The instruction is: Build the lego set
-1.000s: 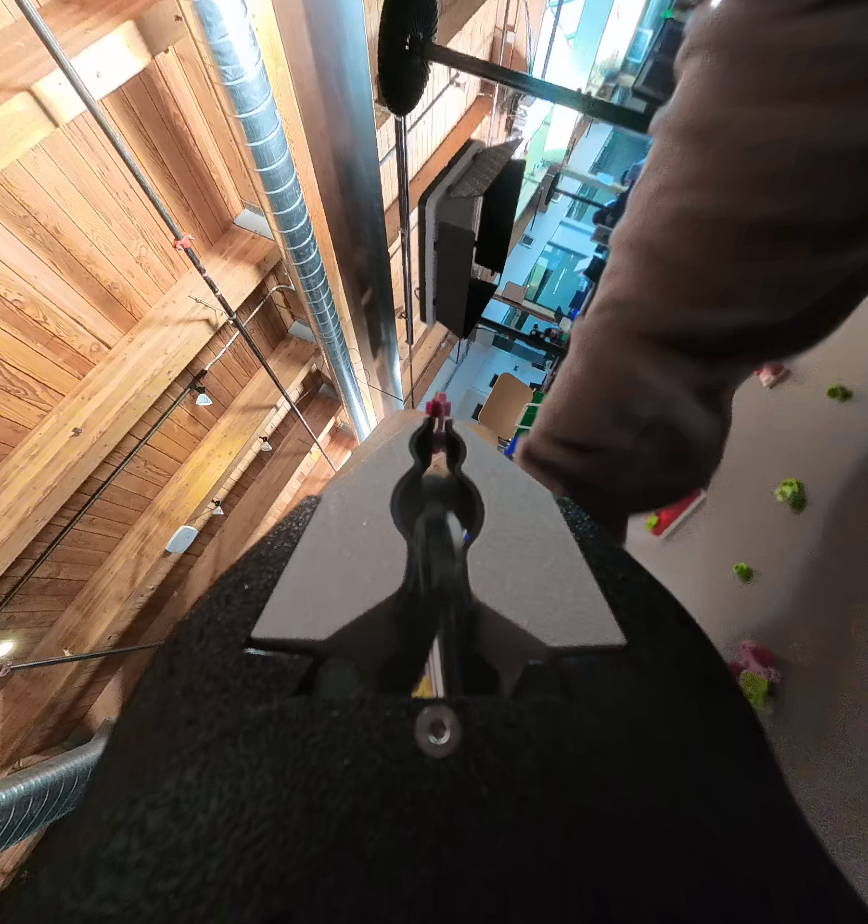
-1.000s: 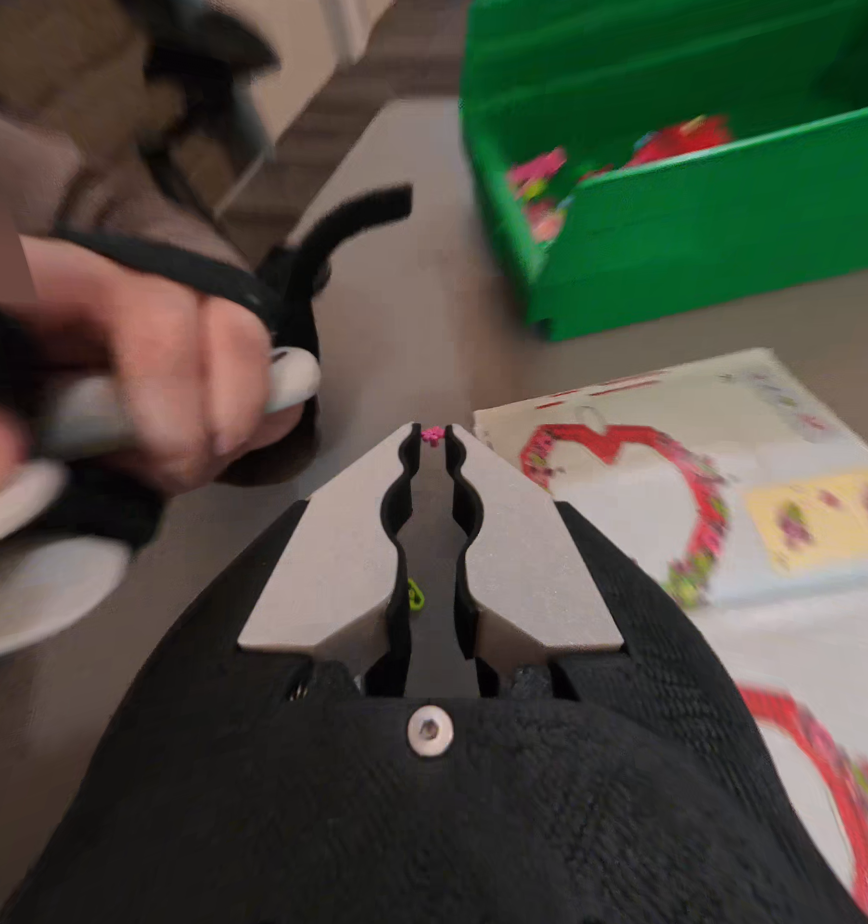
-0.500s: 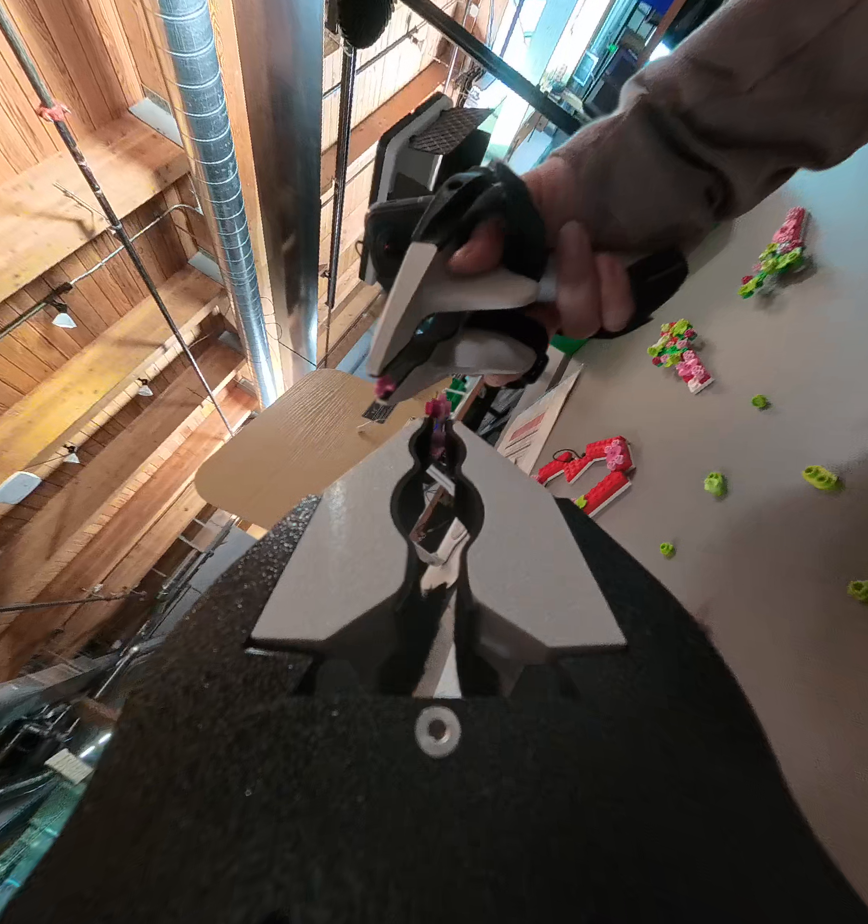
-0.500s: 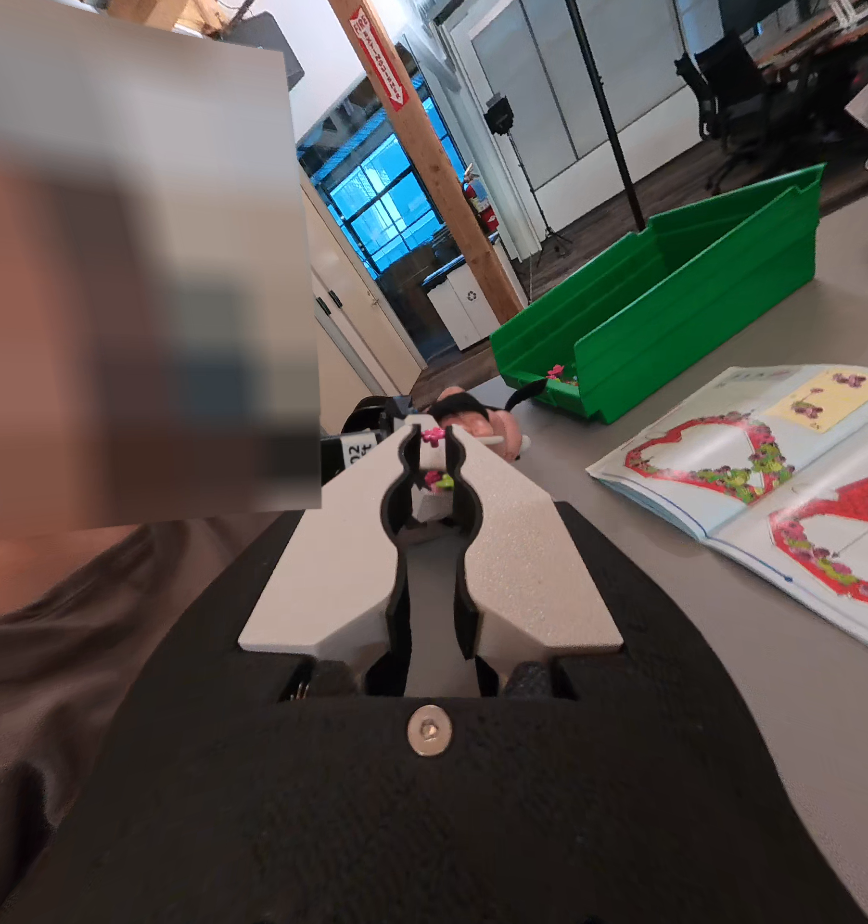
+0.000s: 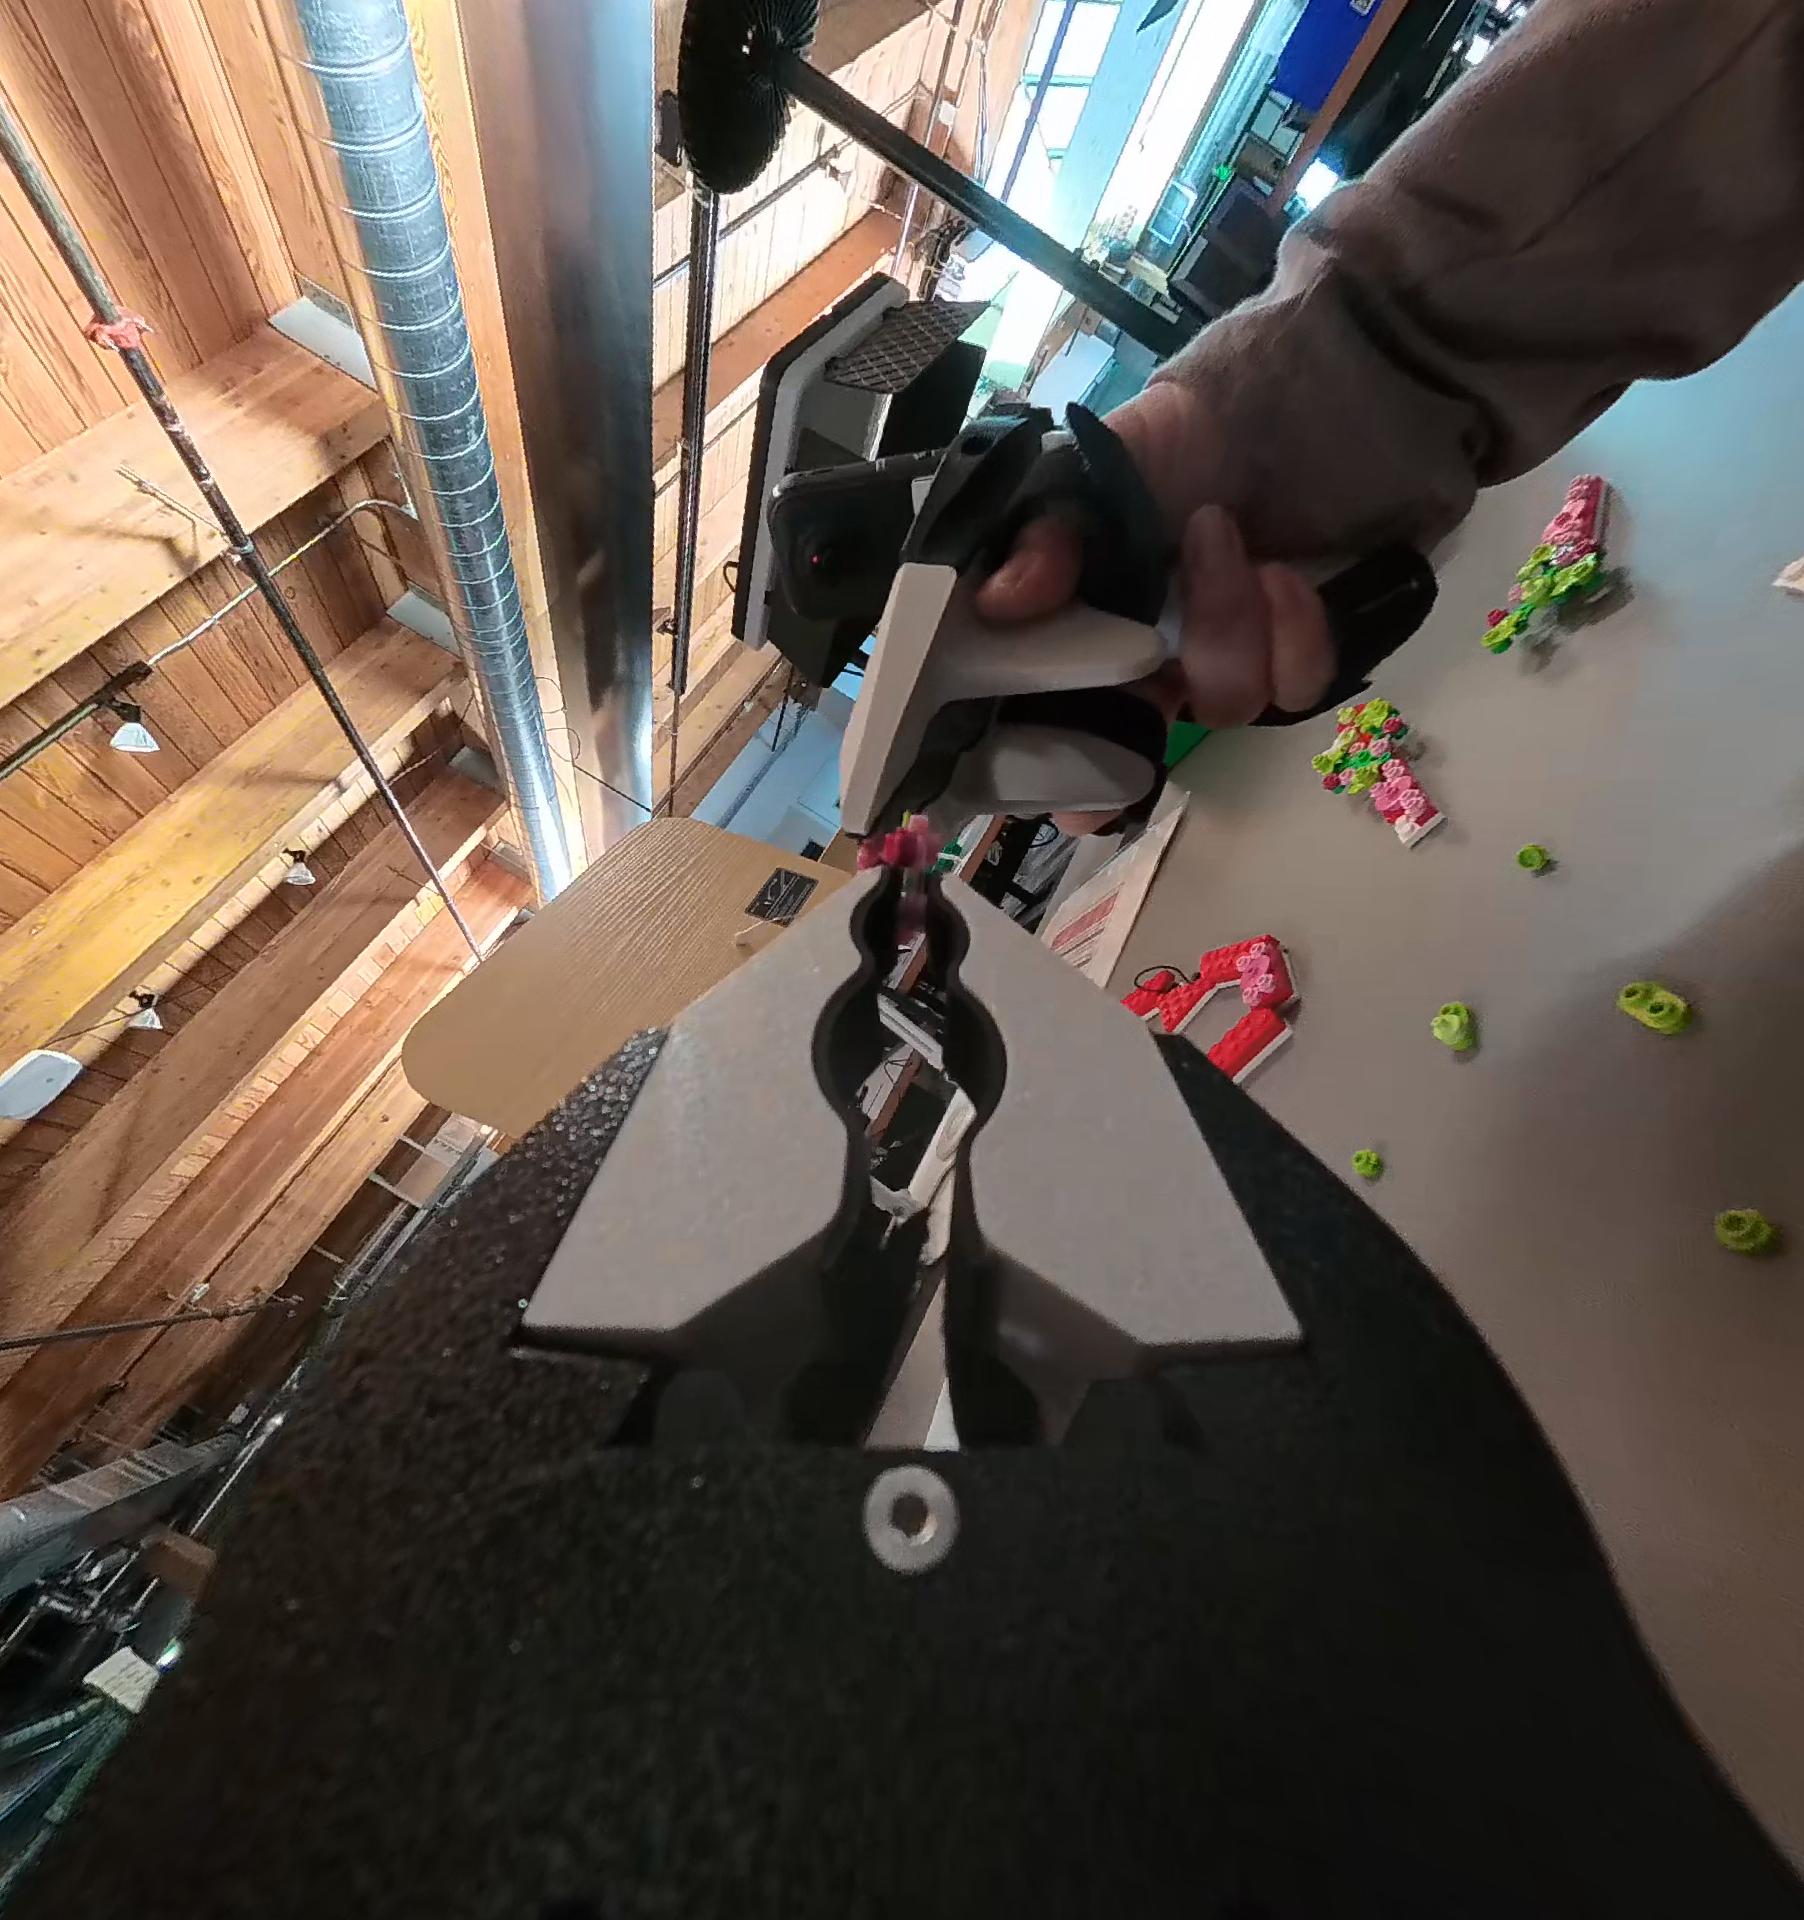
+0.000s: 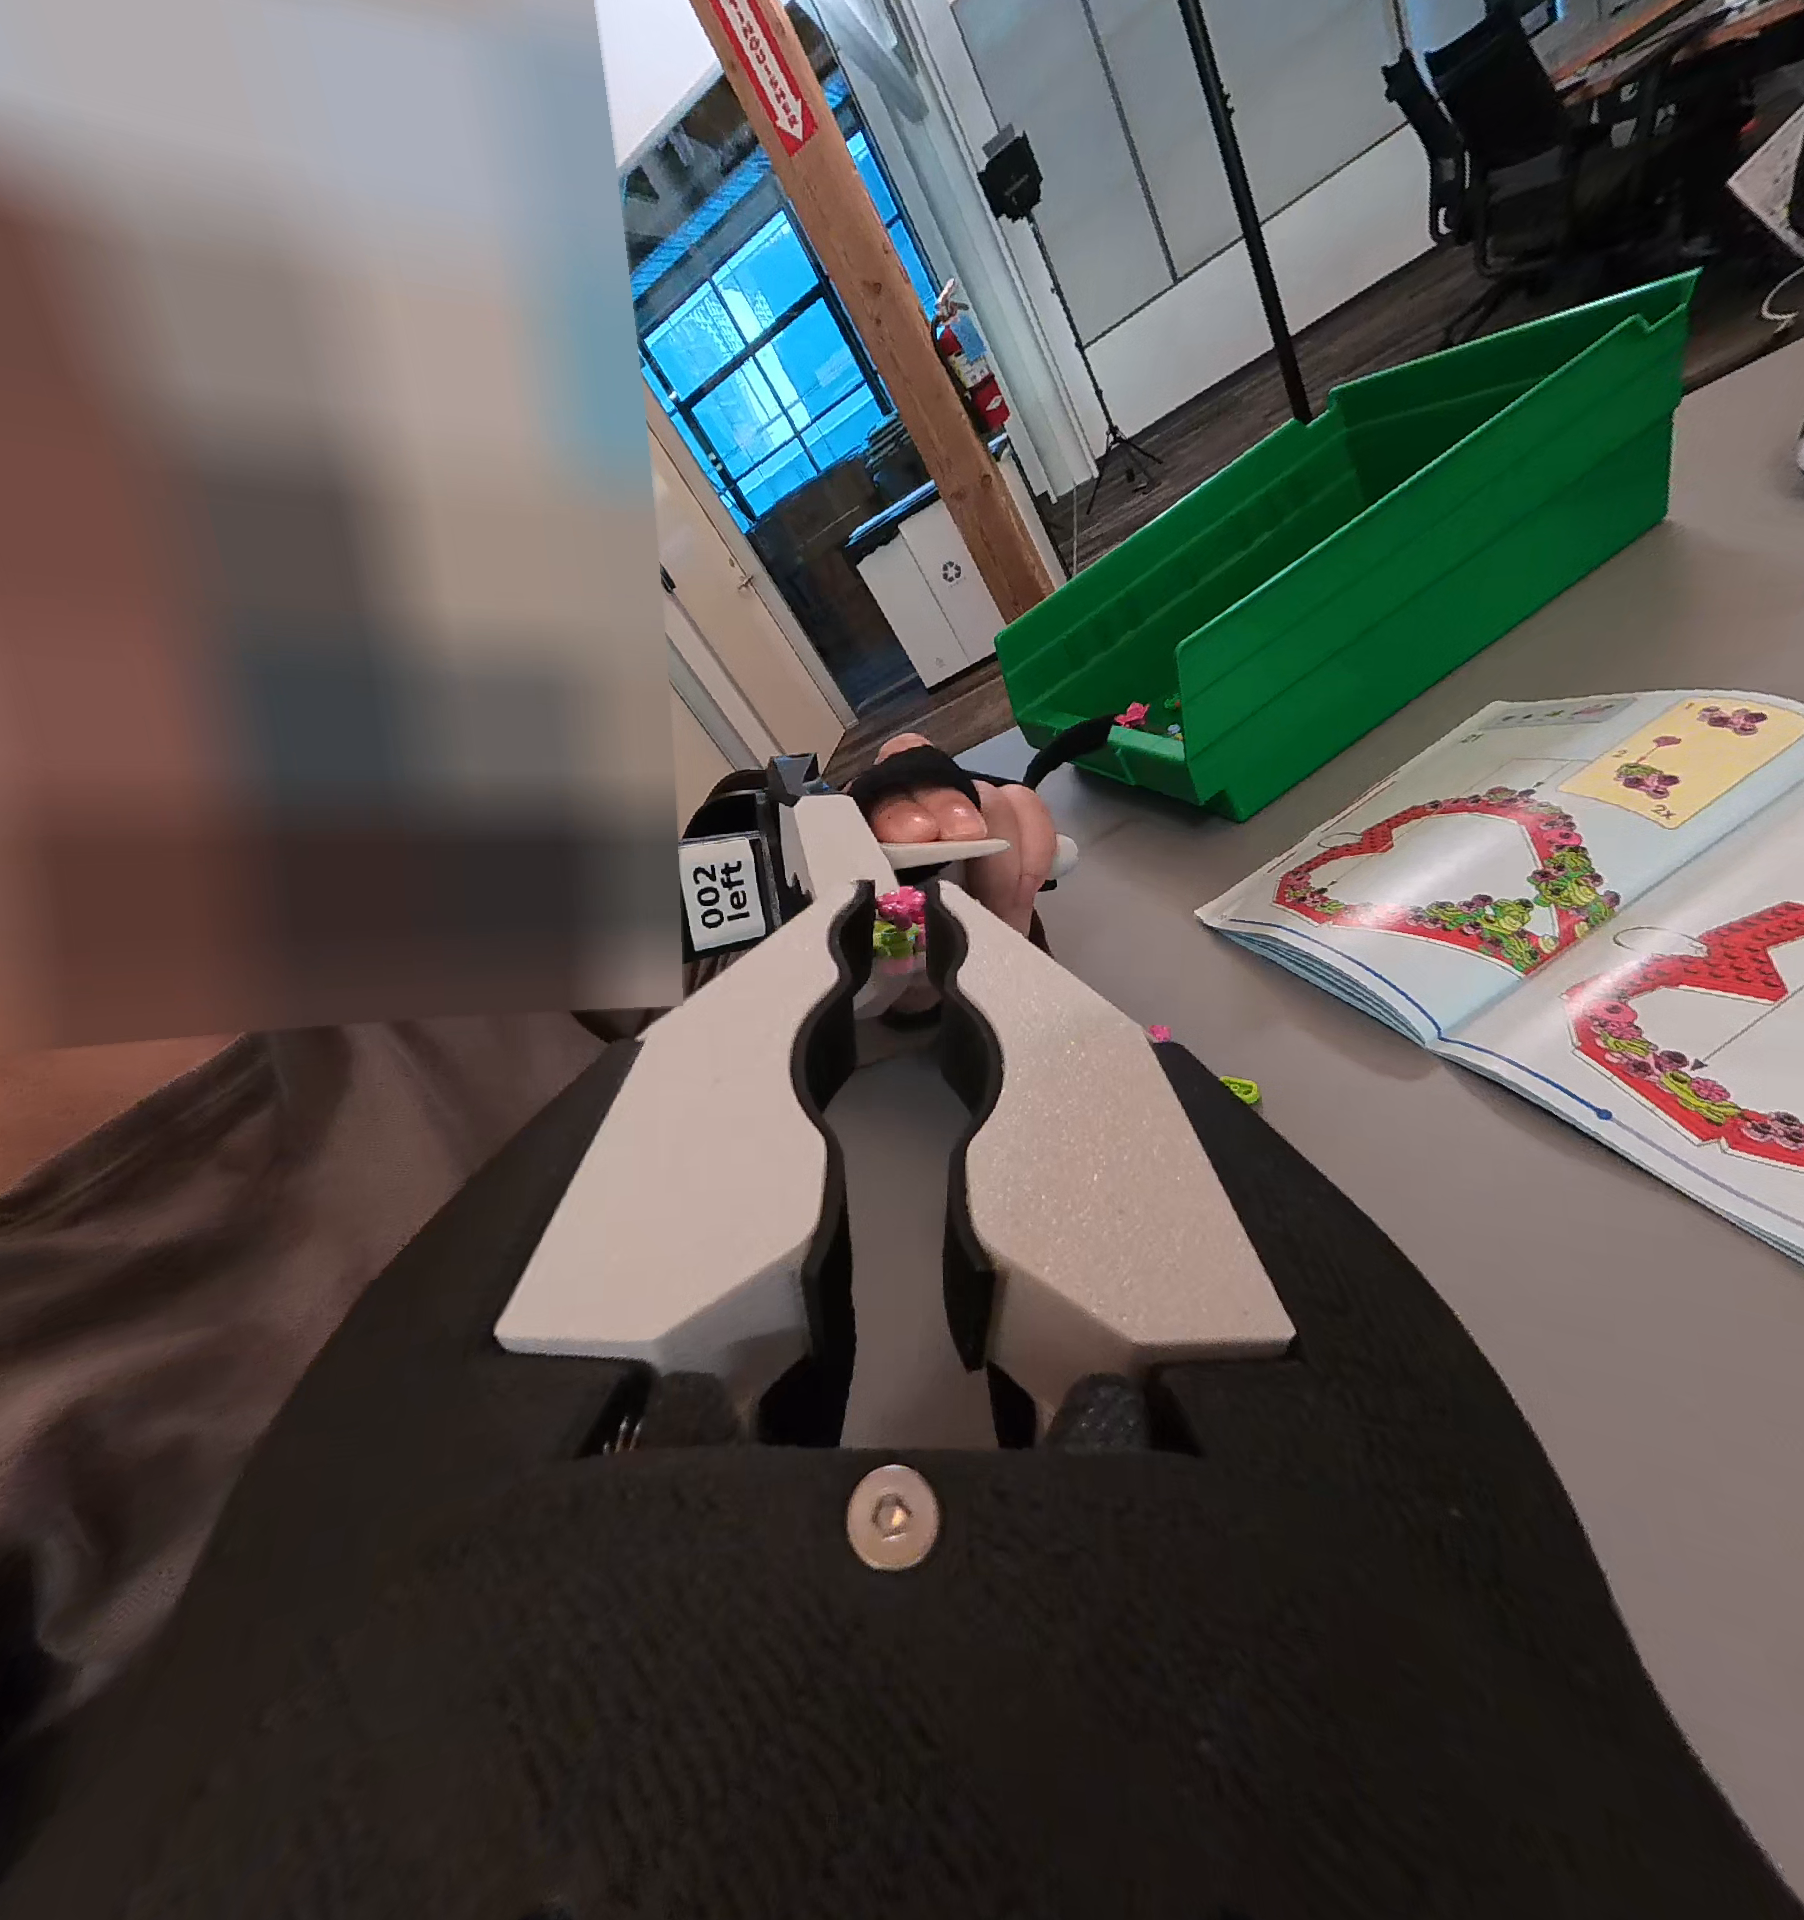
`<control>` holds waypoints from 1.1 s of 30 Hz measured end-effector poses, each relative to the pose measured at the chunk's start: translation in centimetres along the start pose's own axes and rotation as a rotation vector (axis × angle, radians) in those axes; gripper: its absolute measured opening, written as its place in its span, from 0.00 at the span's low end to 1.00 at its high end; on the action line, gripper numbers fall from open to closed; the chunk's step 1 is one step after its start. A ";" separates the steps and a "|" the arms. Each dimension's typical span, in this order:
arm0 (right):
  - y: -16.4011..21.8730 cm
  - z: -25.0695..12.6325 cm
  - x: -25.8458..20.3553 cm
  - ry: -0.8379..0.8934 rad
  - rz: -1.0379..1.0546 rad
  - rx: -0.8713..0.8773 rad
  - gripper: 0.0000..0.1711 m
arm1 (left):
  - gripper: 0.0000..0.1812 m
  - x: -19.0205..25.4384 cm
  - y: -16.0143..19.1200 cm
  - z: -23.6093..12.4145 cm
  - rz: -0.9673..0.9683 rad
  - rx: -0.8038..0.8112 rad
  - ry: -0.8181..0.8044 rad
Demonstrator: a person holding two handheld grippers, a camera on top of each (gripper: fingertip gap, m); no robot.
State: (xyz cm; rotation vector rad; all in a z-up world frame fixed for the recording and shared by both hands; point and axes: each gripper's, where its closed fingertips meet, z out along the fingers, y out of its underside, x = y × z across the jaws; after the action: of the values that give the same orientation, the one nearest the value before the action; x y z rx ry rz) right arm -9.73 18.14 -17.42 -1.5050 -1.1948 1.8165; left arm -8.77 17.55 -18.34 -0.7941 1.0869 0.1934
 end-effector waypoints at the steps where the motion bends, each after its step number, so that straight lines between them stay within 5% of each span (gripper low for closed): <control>1: 0.0 0.0 0.0 -0.002 -0.006 -0.004 0.04 | 0.01 0.0 0.0 0.0 -0.002 0.000 0.000; 33: 0.3 -0.1 -0.4 -0.006 -0.069 -0.081 0.04 | 0.01 0.0 -0.1 0.0 0.045 -0.010 -0.026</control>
State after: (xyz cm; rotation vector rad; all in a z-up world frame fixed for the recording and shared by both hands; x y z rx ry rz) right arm -9.47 17.65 -17.46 -1.4843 -1.3213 1.7473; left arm -8.72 17.50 -18.33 -0.7742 1.0811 0.2465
